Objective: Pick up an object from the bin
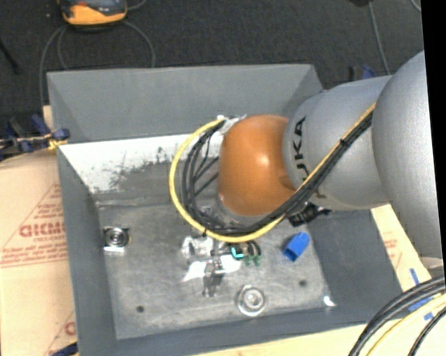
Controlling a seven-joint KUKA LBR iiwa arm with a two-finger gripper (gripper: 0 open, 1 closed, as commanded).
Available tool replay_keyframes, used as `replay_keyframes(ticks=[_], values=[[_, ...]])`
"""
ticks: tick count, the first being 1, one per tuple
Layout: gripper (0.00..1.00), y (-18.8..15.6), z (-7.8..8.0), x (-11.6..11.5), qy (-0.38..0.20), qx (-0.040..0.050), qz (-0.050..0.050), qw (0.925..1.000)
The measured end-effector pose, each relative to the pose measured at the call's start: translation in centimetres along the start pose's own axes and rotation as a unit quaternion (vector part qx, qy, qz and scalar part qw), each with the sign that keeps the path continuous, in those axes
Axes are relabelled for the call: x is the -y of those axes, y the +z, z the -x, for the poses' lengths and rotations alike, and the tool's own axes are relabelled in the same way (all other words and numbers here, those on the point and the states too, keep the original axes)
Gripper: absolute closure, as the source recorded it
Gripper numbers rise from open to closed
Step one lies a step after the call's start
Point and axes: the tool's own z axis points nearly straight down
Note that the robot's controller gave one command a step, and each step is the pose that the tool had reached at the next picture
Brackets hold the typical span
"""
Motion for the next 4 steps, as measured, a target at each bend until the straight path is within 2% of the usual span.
replay_keyframes(ticks=[1, 2, 3, 4], values=[[0.00, 4.6, 0.3, 2.7, -0.007, 0.0096, 0.001, 0.9999], [0.00, 5.8, 0.5, 5.8, 0.009, 0.0111, 0.002, 0.9999], [0.00, 5.8, -0.5, 6.4, 0.069, 0.0117, 0.003, 0.9976], [0.00, 5.6, -0.2, 6.3, 0.067, 0.0065, 0.002, 0.9977]])
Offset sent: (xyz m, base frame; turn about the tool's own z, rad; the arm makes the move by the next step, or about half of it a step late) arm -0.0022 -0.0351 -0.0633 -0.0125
